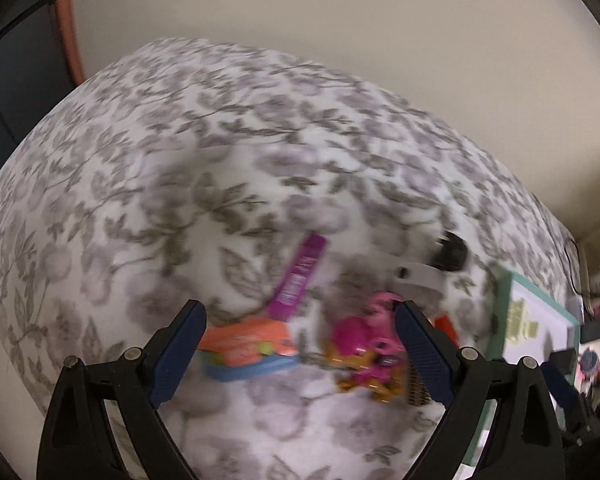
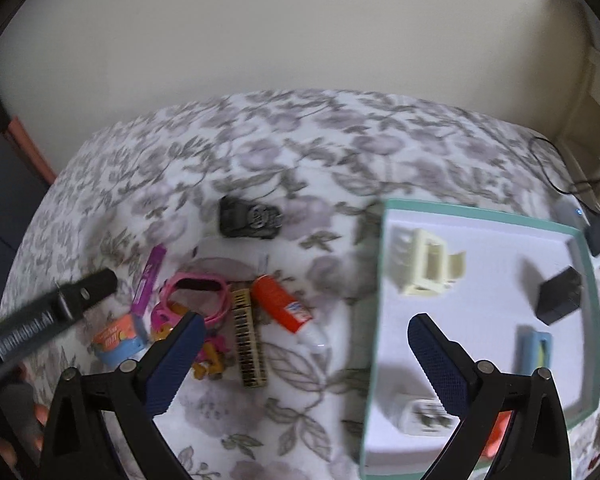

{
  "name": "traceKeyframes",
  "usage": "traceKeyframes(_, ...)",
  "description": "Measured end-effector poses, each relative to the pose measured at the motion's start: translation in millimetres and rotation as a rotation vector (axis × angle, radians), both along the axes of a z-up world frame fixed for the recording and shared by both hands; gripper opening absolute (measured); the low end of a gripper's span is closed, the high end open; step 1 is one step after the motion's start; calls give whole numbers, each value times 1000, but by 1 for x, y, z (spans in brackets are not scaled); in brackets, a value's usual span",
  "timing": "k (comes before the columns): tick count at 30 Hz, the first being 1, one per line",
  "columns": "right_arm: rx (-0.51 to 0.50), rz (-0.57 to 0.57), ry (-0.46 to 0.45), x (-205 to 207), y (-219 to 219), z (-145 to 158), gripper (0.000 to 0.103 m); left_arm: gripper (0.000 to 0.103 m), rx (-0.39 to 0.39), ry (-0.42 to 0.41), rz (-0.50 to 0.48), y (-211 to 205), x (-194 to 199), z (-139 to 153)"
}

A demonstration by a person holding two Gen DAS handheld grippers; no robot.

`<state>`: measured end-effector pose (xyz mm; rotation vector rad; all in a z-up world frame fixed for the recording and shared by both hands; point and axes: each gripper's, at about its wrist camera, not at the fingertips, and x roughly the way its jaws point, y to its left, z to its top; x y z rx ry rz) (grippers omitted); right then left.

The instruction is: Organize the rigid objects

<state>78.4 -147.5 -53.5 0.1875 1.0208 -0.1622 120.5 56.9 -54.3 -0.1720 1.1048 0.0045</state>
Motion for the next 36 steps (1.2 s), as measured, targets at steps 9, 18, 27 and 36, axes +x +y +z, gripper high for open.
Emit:
traceKeyframes(9,-2,61,84,16,26,-32,72,95,-42,91,67,35,13,-21)
traceKeyframes(18,-30,63,120,22,33,-49,52,95,-23,206,49,29,19,-57)
traceKeyframes(27,-26,101,146,23,39,-53,39,95,-9,266,64,32,19,-76)
traceKeyframes(36,-46,111,181,25,44,-68,30,94,22,279,48,33,14,-90)
